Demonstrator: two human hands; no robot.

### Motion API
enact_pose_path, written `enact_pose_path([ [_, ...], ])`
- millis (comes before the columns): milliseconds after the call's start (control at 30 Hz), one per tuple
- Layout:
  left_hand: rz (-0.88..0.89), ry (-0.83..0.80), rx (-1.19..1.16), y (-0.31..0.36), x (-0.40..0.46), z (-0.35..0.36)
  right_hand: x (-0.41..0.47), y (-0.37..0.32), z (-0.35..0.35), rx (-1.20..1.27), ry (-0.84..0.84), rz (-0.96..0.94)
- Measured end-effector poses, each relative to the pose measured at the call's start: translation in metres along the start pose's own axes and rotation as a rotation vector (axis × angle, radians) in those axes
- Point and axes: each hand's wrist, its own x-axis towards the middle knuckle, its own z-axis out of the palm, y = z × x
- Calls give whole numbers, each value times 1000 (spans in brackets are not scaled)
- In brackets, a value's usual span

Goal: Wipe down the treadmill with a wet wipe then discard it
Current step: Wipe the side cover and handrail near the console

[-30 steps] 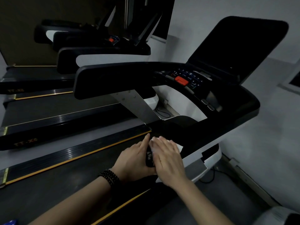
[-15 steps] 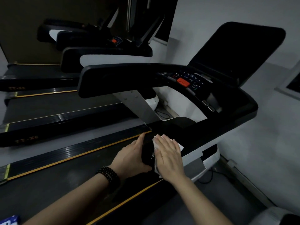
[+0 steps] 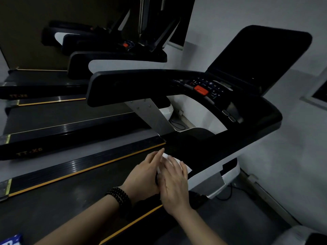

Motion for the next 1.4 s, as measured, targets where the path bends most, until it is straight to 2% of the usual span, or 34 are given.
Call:
enact_pose_path([
  [167, 16, 4, -30, -2, -4, -1, -3, -8, -4, 188, 56, -26],
  [400, -5, -4, -79, 5, -2, -5, -1, -17, -12, 404, 108, 135],
  [467, -2, -5, -76, 7, 0, -7, -4, -19, -13, 469, 81, 236],
  [533, 6, -20, -91, 8, 1, -9, -4, -24, -18, 631, 25, 408],
  [600, 18, -53, -106, 7, -2, -10, 0, -34, -31, 823, 25, 493],
  [667, 5, -90, -145, 3, -7, -10, 4, -39, -48, 1058, 149, 627],
  [767, -26, -111, -237, -4, -13, -11, 5, -34, -66, 1574, 269, 1009],
  [867, -39, -116, -264, -8, -16, -14, -2, -23, -68, 1743, 348, 1094],
  [967, -38, -101, -220, -9, -17, -15, -5, -19, -72, 1828, 408, 1080],
  [1067, -61, -86, -191, -11, -18, -13, 2, -24, -79, 1690, 470, 984],
  [1167, -97, -73, -195, -15, -19, -9, 14, -36, -73, 1345, 539, 845],
  [1300, -120, -41, -204, -17, -19, -6, 19, -44, -24, 678, 246, 530],
  [1400, -110, -28, -190, -17, -18, -6, 13, -34, 12, 131, 112, 138],
])
